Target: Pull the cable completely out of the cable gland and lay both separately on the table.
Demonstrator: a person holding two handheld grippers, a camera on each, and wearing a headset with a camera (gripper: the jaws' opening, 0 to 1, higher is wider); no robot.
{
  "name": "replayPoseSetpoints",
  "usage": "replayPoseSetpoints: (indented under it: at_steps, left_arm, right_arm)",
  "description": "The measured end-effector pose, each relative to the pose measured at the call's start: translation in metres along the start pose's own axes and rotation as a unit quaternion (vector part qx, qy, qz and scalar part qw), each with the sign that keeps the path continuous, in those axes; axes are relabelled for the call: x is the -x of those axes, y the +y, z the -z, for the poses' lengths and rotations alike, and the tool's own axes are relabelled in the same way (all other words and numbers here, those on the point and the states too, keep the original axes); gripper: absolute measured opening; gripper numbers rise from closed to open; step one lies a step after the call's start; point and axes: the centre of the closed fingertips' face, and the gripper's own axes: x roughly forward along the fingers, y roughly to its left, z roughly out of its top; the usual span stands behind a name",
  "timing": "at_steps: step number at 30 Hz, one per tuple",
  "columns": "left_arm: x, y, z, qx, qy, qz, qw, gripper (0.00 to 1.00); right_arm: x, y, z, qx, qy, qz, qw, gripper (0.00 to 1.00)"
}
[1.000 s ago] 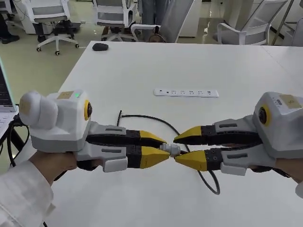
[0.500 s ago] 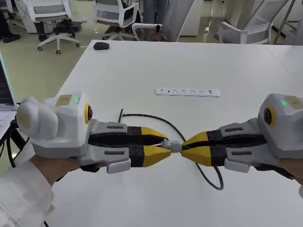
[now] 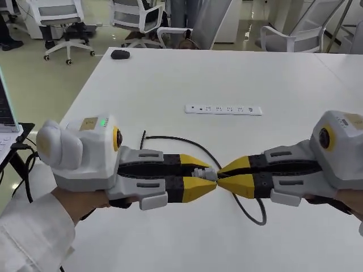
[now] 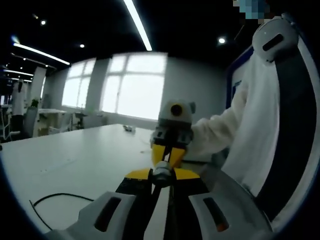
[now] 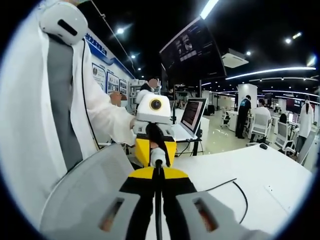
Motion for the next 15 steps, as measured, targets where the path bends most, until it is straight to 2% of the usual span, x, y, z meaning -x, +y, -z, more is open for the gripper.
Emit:
replayPoseSetpoints:
  at_steps: [5,15]
  left_arm:
    - [0.002,0.0,-0.001,0.009,-0.002,0.001,1.0,0.16]
    - [0.007,-0.001,0.008,0.01,0.017,-0.002,0.9998,0.16]
  right_arm:
    - [-0.001,0.0,0.0,0.001,0.001,-0.003,1.0,0.02]
    - [0.001,0.003,0.015,0.015,0.025,-0.01,0.9995,0.02]
